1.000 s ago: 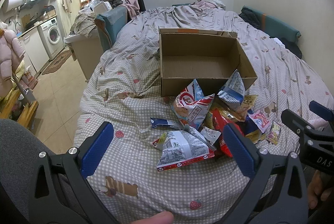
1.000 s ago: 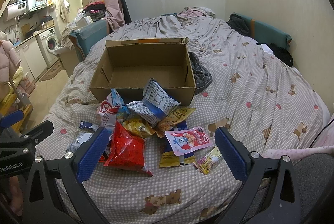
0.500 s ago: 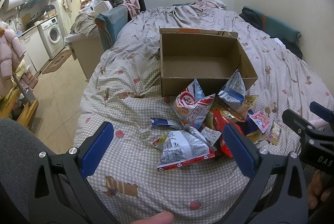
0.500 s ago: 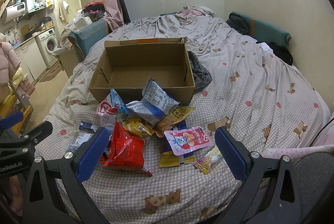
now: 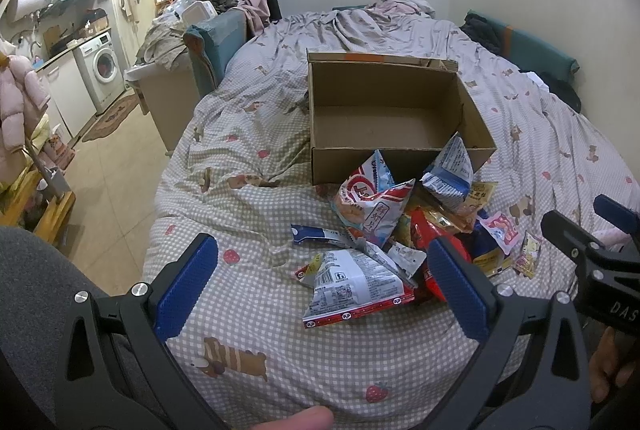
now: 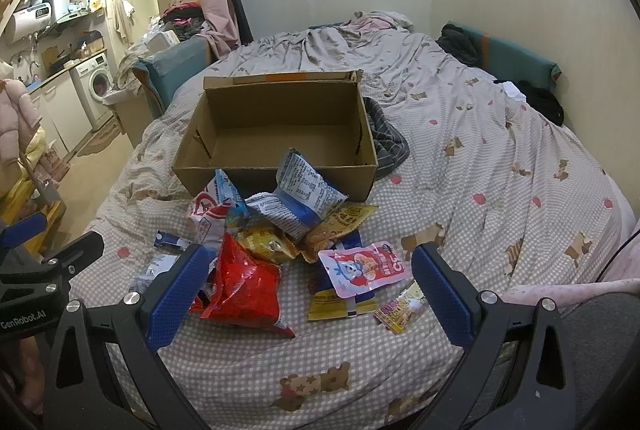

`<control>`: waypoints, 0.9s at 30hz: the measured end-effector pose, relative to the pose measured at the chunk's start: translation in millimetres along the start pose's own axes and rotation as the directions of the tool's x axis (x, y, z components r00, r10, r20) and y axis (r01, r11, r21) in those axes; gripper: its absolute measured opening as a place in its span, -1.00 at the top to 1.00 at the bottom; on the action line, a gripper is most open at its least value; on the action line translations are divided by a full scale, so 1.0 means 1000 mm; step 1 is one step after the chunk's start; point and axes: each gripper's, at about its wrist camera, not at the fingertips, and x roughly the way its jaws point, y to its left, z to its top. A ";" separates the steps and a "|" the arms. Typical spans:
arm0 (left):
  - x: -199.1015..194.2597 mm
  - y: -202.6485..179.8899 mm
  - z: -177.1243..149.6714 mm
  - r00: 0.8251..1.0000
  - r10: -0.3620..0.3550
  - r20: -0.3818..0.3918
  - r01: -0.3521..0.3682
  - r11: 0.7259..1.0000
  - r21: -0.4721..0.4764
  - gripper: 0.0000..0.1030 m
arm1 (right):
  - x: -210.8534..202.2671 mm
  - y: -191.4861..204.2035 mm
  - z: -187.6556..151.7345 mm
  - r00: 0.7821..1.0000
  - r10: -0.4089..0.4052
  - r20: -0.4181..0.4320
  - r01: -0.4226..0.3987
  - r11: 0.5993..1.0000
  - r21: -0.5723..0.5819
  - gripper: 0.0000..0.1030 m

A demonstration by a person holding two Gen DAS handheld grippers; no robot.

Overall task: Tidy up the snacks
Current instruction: 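Grasp the white snack bag with the left tool while the right tool grasps the red chip bag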

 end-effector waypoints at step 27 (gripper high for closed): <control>0.085 0.045 0.055 0.919 -0.035 -0.392 -0.010 0.994 -0.112 -1.00 | 0.122 -0.014 0.012 0.705 0.478 -0.523 -0.306 0.871 0.384 -0.70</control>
